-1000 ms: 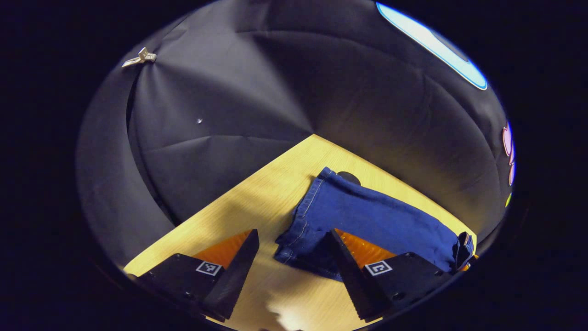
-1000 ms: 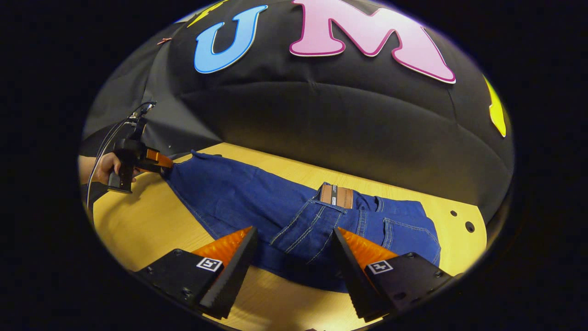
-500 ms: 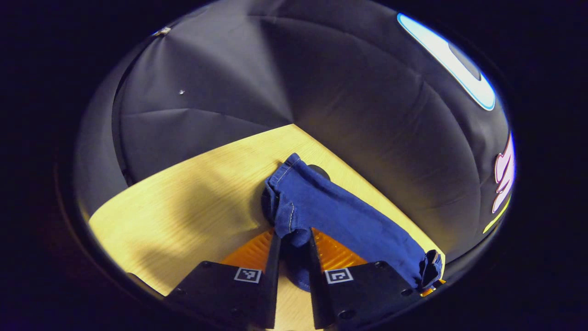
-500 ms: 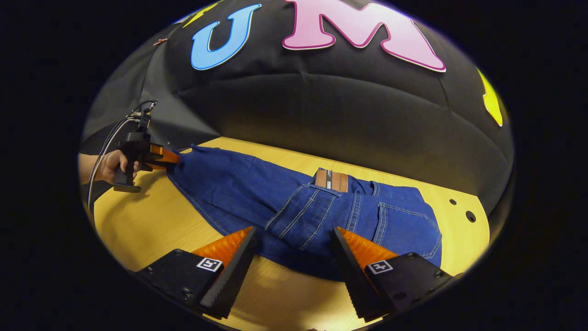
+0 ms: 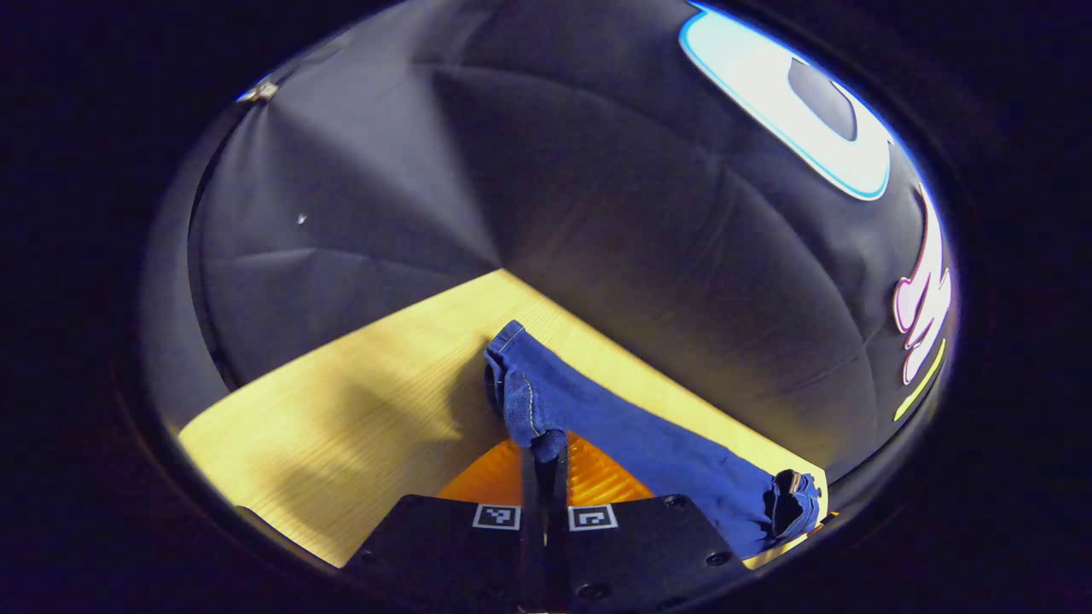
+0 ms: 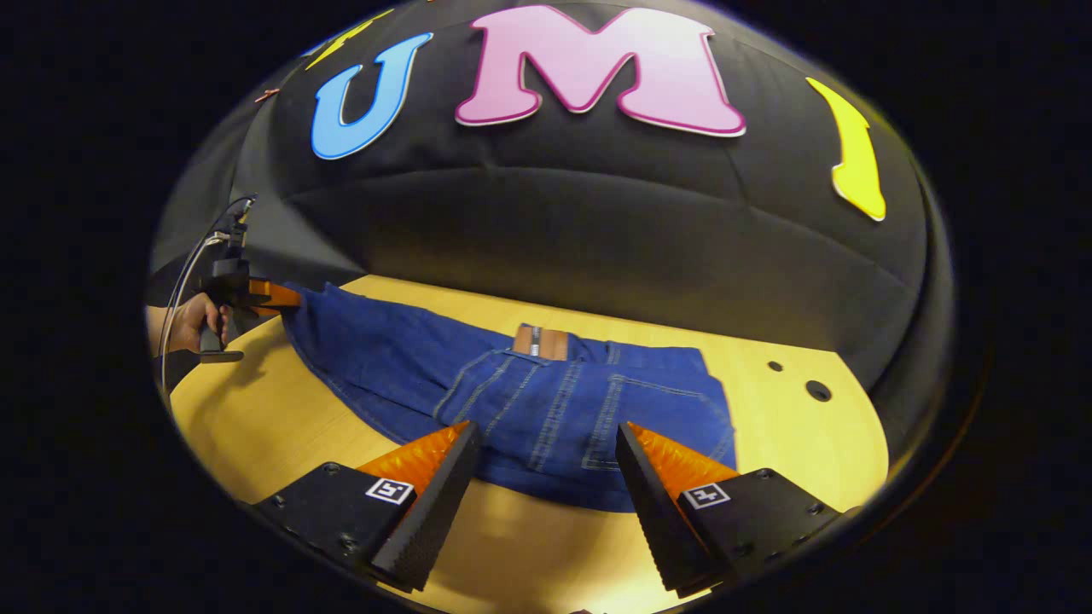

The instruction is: Grasp the waist and the cuffs of the jeans and fold them to make the two legs overlap; first hold the waist and fold one-third of the jeans toward the cuffs, then hold the cuffs and fold the remaining one-third in the same direction to finish folding.

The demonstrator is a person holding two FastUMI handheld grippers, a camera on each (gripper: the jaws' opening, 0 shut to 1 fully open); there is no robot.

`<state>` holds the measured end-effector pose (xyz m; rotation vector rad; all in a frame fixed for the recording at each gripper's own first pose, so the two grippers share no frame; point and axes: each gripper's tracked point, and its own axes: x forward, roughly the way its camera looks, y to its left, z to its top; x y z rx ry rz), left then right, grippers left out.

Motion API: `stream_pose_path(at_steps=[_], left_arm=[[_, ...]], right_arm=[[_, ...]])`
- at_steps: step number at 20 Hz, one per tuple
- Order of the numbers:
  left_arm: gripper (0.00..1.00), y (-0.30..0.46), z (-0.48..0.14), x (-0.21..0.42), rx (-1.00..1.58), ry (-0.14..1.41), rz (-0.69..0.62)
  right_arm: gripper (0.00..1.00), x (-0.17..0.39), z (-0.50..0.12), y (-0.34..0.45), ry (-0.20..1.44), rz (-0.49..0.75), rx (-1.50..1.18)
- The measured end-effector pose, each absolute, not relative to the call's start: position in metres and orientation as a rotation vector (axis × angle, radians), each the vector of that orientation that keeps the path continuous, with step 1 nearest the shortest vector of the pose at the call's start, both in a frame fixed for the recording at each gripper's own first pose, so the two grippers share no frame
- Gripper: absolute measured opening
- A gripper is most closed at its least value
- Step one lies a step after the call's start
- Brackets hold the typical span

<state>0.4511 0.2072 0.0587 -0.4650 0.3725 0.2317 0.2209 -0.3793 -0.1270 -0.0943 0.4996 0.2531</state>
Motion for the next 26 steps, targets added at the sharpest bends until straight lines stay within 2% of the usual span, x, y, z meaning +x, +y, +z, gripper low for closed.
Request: stream_pose_path(at_steps=[6,10,15,22,26], left_arm=[[0.06,0.163,0.123,0.453,-0.461,0.313,0.171],[0.05,0.108,0.176,0.45,-0.429,0.276,0.088],[0.06,-0.013,0.234,0.449,-0.4,0.264,-0.066],[0.06,-0.203,0.237,0.457,-0.405,0.325,-0.307],[0.06,-0.29,0.186,0.469,-0.403,0.424,-0.41]], right_arm=[[0.98,0.208,-0.107,-0.431,0.523,0.158,-0.087],[0.98,0.202,-0.082,-0.458,0.506,0.127,-0.11],[0.98,0.189,-0.052,-0.496,0.483,0.064,-0.087],[0.97,0.167,-0.029,-0.559,0.446,-0.06,0.003],[0.97,0.144,-0.036,-0.59,0.467,-0.119,0.033]])
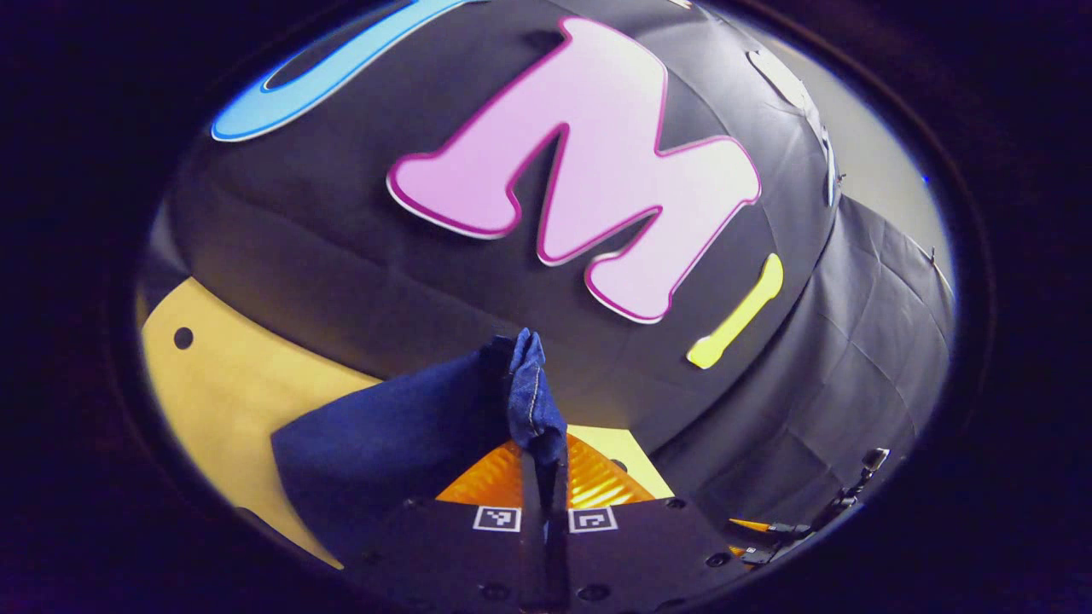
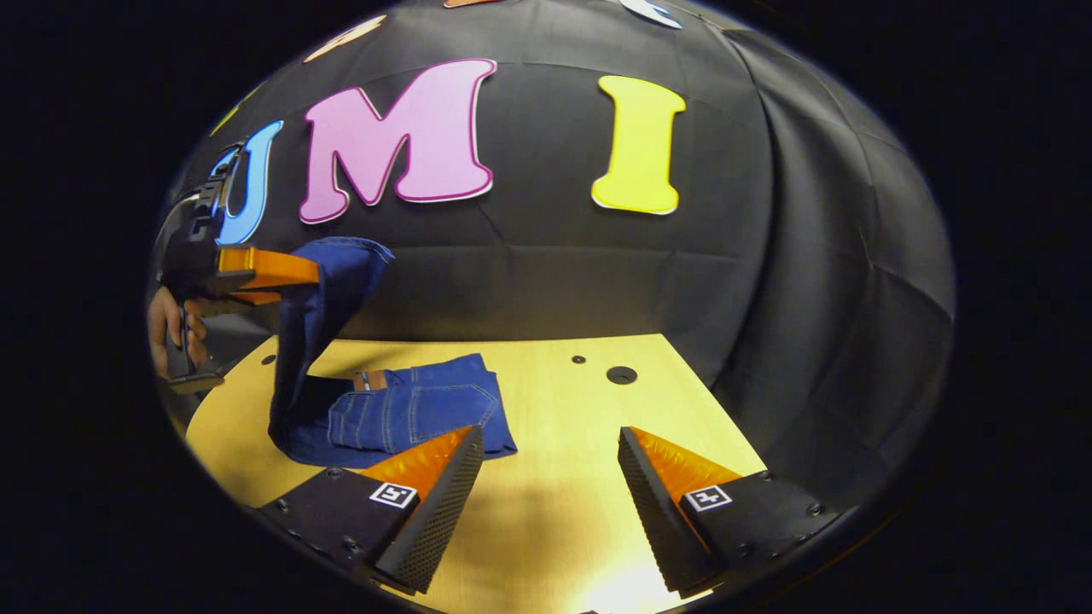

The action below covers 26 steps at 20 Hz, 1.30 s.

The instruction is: Grasp the waist and the cuffs of the jeans and fold them to make the two legs overlap; first hold the waist and fold one-third of the jeans toward the cuffs, then hold the cuffs and fold the remaining one-third in the same direction to finish folding.

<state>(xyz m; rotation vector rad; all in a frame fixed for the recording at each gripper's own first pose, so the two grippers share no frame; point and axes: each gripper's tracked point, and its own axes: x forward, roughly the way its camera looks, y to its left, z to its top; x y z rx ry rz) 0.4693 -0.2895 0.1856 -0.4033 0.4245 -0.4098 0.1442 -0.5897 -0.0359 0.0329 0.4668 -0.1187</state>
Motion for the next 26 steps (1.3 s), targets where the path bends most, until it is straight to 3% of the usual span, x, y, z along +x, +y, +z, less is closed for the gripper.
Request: stream_pose_path(at_steps=[4,8,11,12,13,15,21,26], left_arm=[[0.06,-0.359,0.132,0.475,-0.405,0.512,-0.485],[0.09,-0.388,0.085,0.476,-0.306,0.606,-0.477],[0.31,-0.396,0.065,0.474,-0.284,0.619,-0.471],[0.31,-0.393,0.067,0.474,-0.28,0.601,-0.47],[0.65,-0.391,0.072,0.472,-0.274,0.58,-0.474],[0.96,-0.378,0.095,0.462,-0.252,0.528,-0.469],[0.97,-0.306,0.195,0.407,-0.095,0.312,-0.4],[0.97,-0.237,0.29,0.322,-0.004,0.132,-0.296]], right_arm=[[0.97,0.12,-0.045,-0.612,0.496,-0.169,0.049],[0.97,0.109,-0.044,-0.622,0.499,-0.191,0.063],[0.97,0.103,-0.04,-0.623,0.49,-0.192,0.061],[0.97,0.103,-0.037,-0.622,0.483,-0.191,0.067],[0.97,0.102,-0.032,-0.619,0.475,-0.188,0.075],[0.97,0.101,-0.022,-0.616,0.454,-0.186,0.083],[0.96,0.091,0.031,-0.592,0.364,-0.152,0.09],[0.98,0.067,0.1,-0.556,0.255,-0.123,0.083]])
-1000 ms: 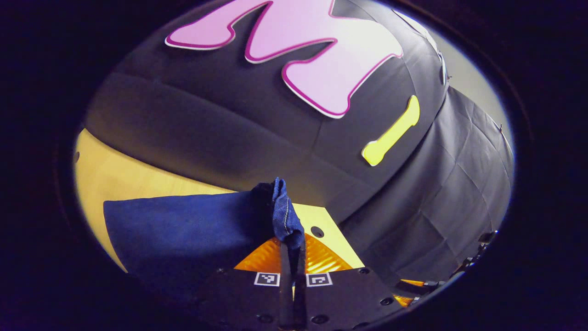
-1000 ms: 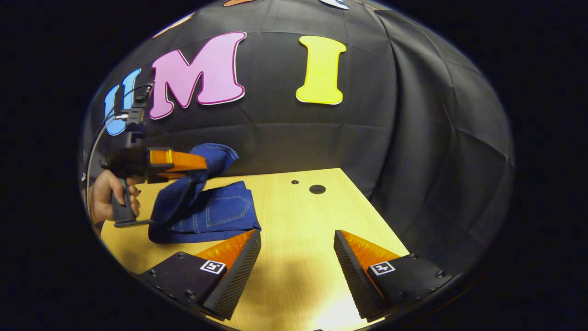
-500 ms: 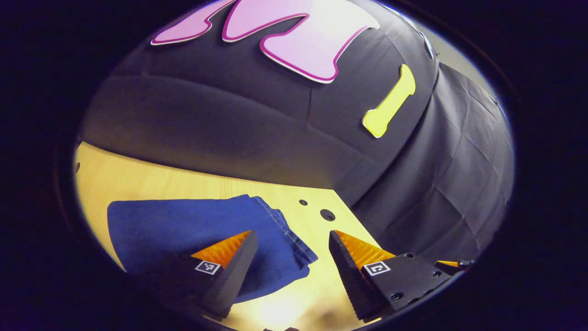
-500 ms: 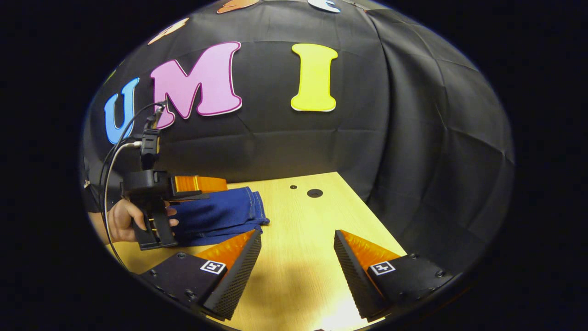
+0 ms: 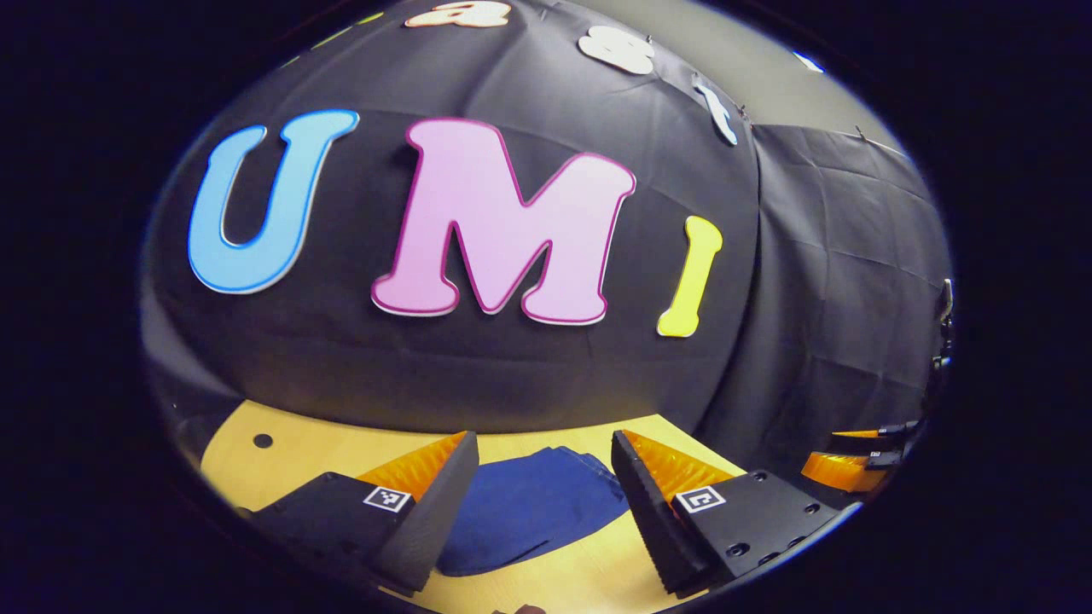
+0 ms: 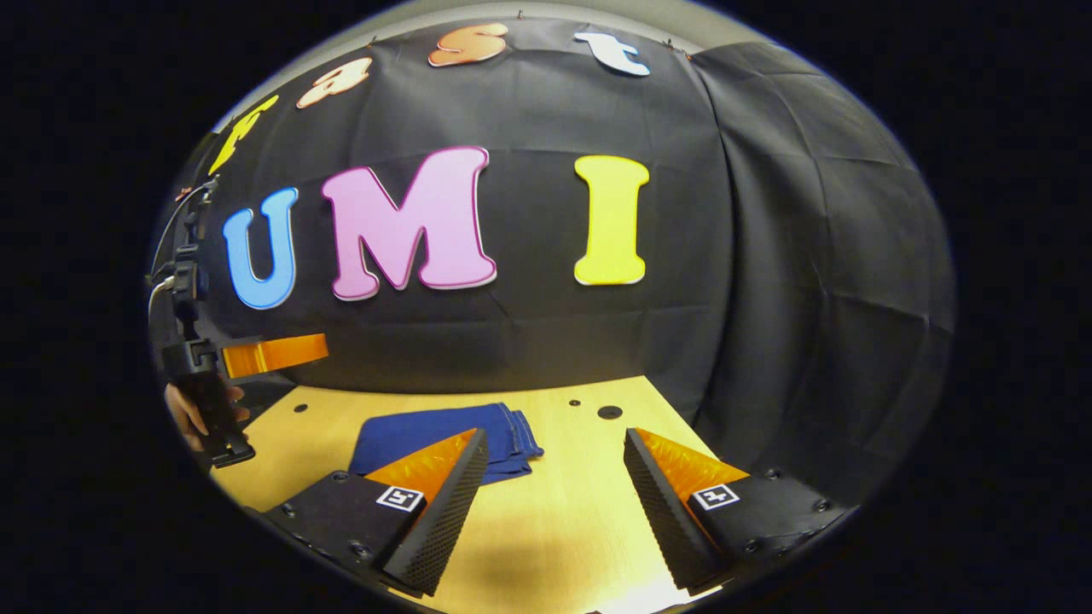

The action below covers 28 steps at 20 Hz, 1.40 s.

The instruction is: Grasp the waist and the cuffs of the jeans and fold them to make the two legs overlap; first hold the waist and fold one-third of the jeans toward the cuffs, then hold the cuffs and fold the remaining one-third in the same direction to finish folding.

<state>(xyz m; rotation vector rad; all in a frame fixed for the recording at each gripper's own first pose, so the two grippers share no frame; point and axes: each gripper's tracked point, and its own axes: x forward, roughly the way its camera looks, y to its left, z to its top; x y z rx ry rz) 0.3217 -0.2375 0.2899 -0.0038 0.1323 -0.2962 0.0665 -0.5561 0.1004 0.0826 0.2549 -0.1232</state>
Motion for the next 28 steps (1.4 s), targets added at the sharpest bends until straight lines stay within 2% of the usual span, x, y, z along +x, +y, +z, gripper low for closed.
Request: stream_pose_path(at_steps=[7,14,21,22,24,28], left_arm=[[0.96,-0.177,0.359,0.187,0.011,0.049,-0.214],[0.96,-0.131,0.375,0.078,0.029,-0.004,-0.164],[0.96,-0.117,0.362,0.037,-0.024,-0.022,-0.131],[0.96,-0.112,0.361,0.033,-0.02,-0.015,-0.117],[0.96,-0.107,0.363,0.031,-0.012,-0.012,-0.096],[0.96,-0.103,0.37,0.032,0.014,-0.014,-0.069]], right_arm=[[0.97,0.006,0.205,-0.502,0.081,-0.079,0.054],[0.97,-0.073,0.239,-0.46,-0.001,-0.077,0.039],[0.97,-0.109,0.236,-0.425,-0.007,-0.031,0.043],[0.92,-0.11,0.237,-0.421,-0.009,-0.02,0.04],[0.97,-0.107,0.232,-0.413,0.002,0.011,0.048],[0.97,-0.098,0.229,-0.398,0.045,0.08,0.045]])
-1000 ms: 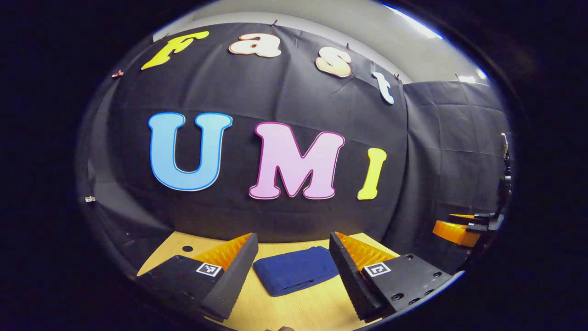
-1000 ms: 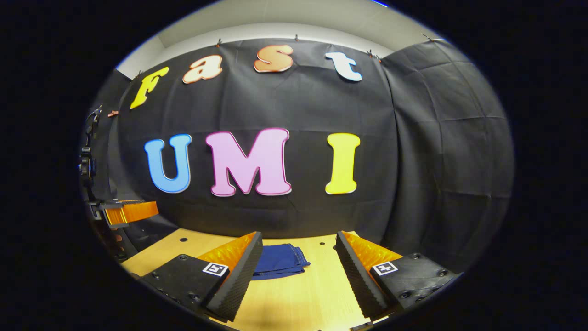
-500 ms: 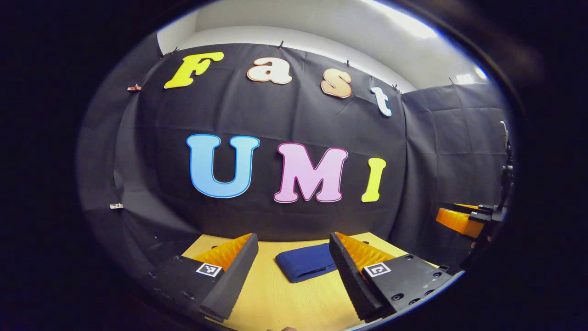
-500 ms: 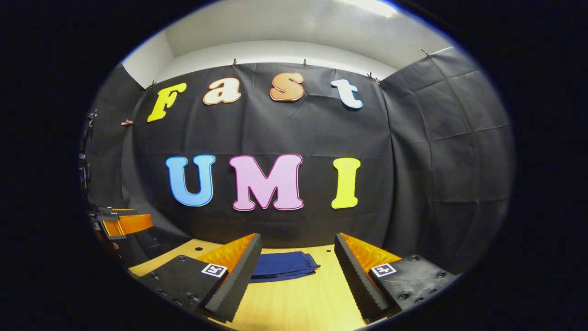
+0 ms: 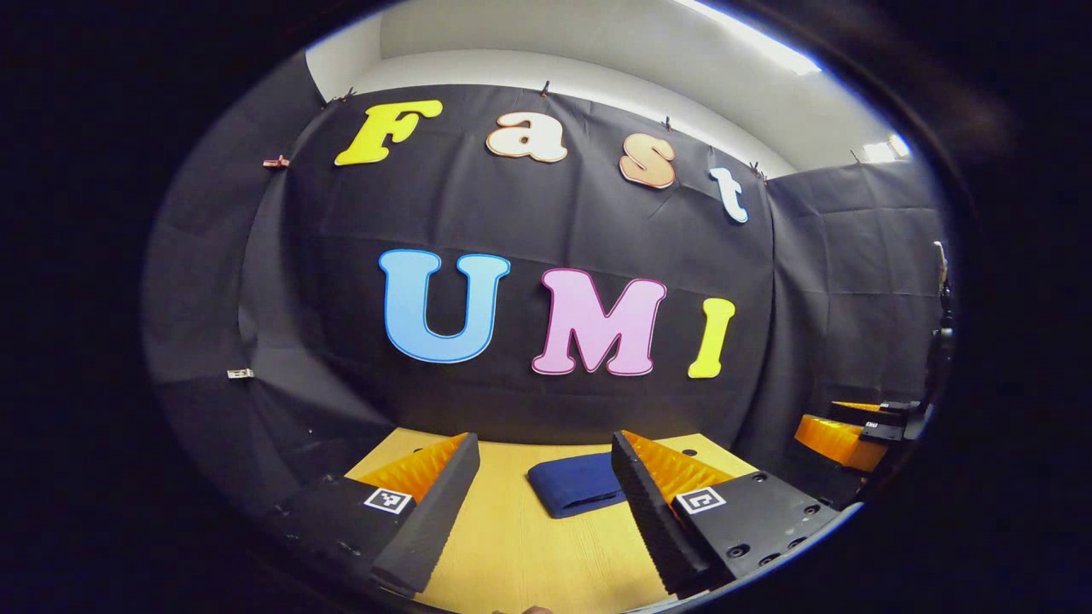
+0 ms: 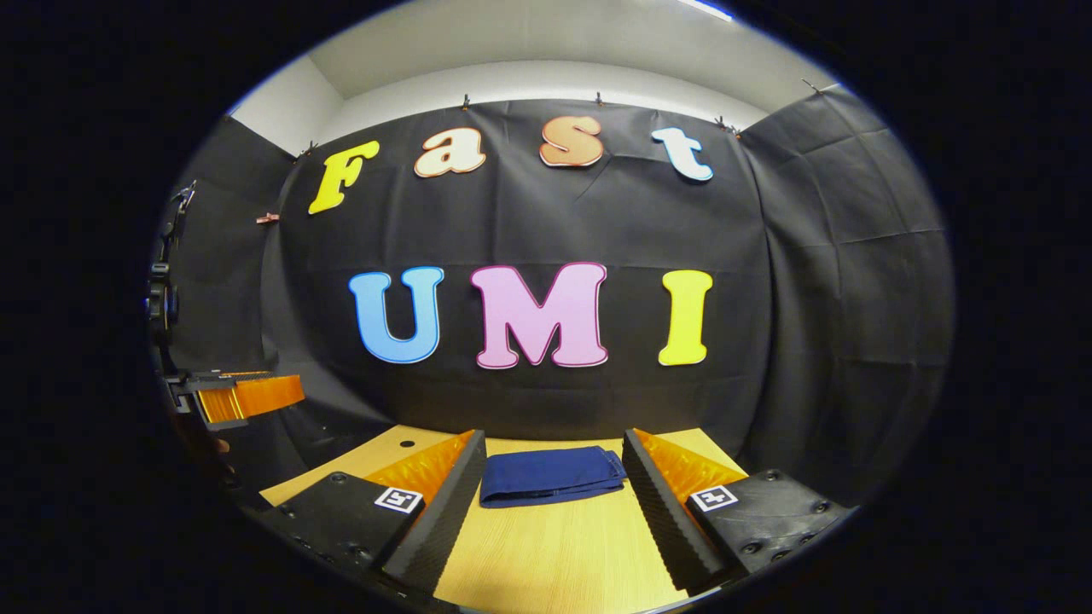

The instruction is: Grasp the waist and the cuffs of the jeans and fold them to make the two legs overlap; first hold the waist and fold one-third of the jeans toward the cuffs, then hold the cuffs and fold the remaining one-third in the same direction to finish folding.

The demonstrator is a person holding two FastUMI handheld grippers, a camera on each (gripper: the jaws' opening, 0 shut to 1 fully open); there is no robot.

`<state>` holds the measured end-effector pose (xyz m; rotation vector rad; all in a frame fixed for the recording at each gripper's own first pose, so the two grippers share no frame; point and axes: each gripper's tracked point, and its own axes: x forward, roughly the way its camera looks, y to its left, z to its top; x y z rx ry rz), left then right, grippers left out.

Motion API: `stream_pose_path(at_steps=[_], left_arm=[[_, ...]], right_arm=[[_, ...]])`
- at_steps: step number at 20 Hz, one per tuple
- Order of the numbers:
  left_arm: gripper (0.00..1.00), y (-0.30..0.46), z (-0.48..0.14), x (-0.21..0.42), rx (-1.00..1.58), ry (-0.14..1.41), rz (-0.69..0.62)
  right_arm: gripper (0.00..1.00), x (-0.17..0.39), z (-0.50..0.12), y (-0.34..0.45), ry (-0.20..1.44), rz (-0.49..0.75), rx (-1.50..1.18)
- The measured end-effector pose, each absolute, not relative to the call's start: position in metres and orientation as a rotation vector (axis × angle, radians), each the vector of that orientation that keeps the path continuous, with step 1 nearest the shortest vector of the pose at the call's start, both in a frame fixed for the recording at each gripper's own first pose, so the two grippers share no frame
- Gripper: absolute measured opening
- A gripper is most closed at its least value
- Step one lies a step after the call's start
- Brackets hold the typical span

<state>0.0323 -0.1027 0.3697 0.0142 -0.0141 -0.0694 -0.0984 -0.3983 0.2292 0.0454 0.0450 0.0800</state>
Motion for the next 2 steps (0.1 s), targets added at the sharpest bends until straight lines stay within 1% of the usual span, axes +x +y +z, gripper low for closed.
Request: stream_pose_path(at_steps=[2], left_arm=[[0.96,-0.1008,0.3765,0.0331,0.036,-0.034,-0.068]], right_arm=[[0.97,-0.0945,0.2381,-0.4007,0.013,0.08,0.022]])
